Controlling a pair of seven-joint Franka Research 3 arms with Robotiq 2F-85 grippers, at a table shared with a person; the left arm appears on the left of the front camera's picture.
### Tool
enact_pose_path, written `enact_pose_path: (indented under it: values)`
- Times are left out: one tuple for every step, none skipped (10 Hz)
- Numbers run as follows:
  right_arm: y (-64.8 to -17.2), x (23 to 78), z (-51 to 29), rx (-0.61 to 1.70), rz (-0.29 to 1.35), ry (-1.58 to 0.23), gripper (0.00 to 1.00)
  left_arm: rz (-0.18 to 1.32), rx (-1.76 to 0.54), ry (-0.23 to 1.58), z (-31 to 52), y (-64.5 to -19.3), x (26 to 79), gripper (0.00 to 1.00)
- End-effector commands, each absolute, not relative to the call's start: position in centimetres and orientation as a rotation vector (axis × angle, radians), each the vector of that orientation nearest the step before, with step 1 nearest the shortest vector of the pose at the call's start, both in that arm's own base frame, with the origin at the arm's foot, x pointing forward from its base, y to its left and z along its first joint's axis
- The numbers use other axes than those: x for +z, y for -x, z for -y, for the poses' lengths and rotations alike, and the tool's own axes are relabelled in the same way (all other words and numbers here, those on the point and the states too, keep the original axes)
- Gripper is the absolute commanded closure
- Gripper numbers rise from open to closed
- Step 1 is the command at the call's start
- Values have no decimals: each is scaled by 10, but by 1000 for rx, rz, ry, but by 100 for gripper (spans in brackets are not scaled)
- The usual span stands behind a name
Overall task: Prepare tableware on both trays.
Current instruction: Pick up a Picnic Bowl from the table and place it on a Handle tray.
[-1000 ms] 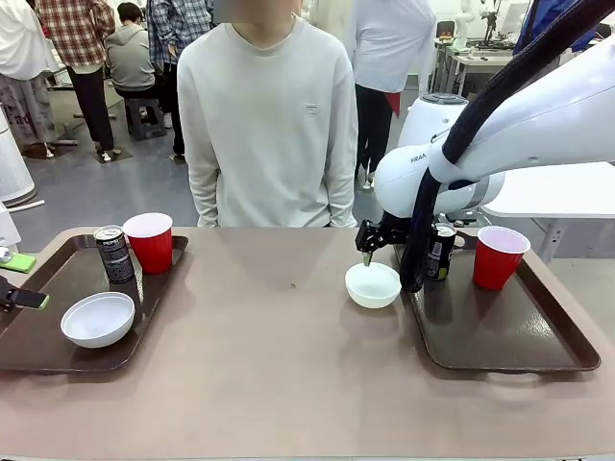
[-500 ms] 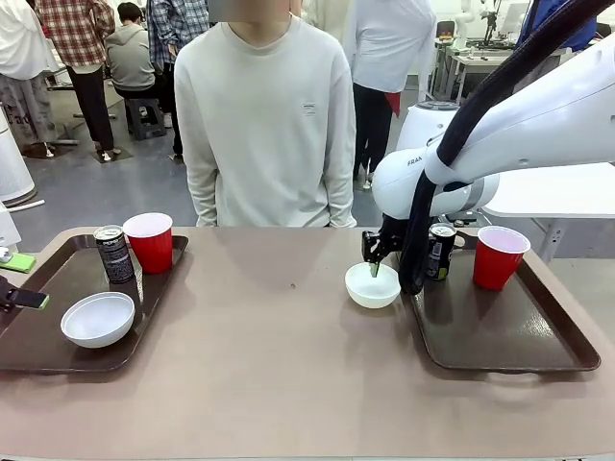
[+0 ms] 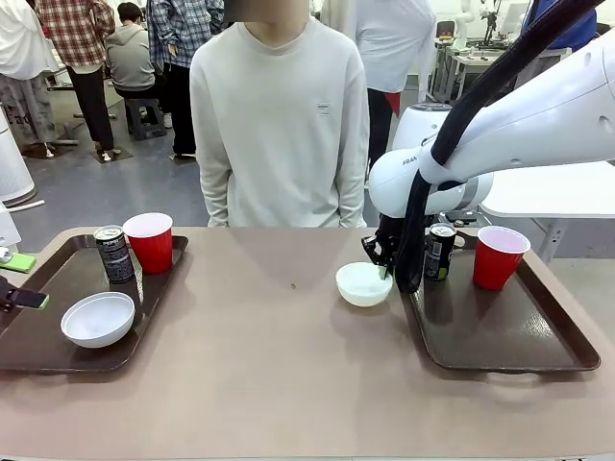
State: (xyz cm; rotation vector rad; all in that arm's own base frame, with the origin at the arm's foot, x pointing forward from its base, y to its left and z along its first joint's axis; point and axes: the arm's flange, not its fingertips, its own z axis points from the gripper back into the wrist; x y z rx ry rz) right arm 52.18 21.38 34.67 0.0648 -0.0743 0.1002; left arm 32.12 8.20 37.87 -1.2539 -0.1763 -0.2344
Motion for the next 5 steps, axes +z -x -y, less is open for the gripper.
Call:
enact_pose_path:
  values:
    - [-527,348,-219,114,69,-39,100,182,-253,1259,-85,-319,379,0]
    - [-523,353,-218,117,73,-34,100,182,-253,1259,-85,-319,379,0]
    - [-513,362,-216,121,86,-11,100,182,-253,1259,-85,-319,379,0]
    - [-483,381,-212,181,95,9,100,182,-253,1259,-85,-319,379,0]
    - [-447,398,-204,241,112,15,100,182,-253,1259,-85,-319,379,0]
